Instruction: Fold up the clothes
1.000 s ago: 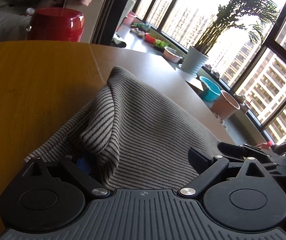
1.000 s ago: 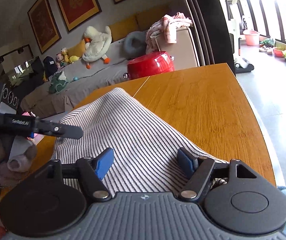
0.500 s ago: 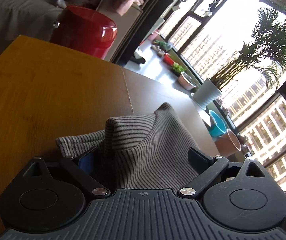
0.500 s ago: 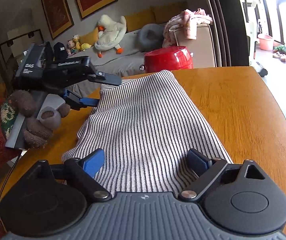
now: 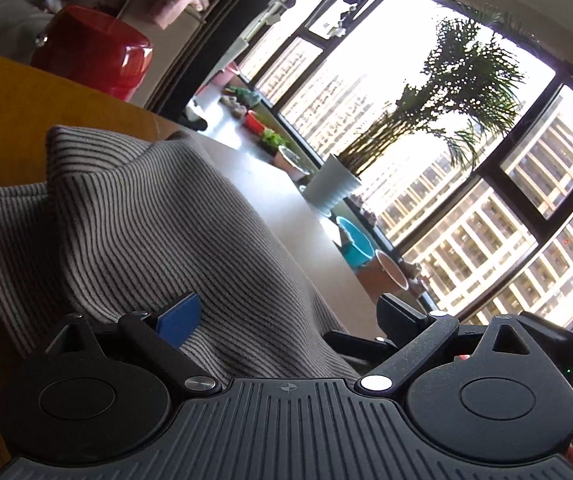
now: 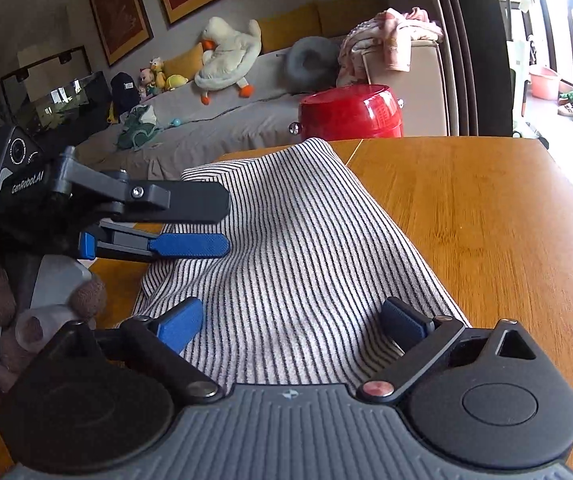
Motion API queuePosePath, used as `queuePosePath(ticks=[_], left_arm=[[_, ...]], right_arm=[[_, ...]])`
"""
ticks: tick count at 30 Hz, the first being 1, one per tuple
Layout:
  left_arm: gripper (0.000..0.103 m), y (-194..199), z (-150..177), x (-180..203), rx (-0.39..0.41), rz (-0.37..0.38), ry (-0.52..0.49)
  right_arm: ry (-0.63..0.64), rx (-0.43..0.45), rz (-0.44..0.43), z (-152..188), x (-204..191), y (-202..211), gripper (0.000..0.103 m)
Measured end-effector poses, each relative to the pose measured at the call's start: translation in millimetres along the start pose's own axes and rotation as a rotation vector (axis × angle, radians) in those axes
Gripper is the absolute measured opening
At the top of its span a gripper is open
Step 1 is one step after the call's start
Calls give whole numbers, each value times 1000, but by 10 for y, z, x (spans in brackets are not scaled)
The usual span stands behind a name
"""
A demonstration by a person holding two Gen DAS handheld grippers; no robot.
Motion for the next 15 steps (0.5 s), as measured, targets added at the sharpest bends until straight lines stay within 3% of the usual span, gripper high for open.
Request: queuePosePath(ticks=[7, 15], left_arm=[[98, -21, -33, -63, 5, -15, -3], [93, 35, -65, -87, 13, -114, -66]], right_arm=[[61, -29, 20, 140, -107, 202, 97], [92, -70, -25, 352, -345, 596, 97]])
Point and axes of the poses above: each gripper's, at about its wrist camera, not at the fingertips, and y roughly against the way its jaws point, x to its right, z to its underside, the point moved 6 cm from there along -y, roughly the way its jaws point, and after that the axes turned 7 degrees about -z, right-handed, at the moved point
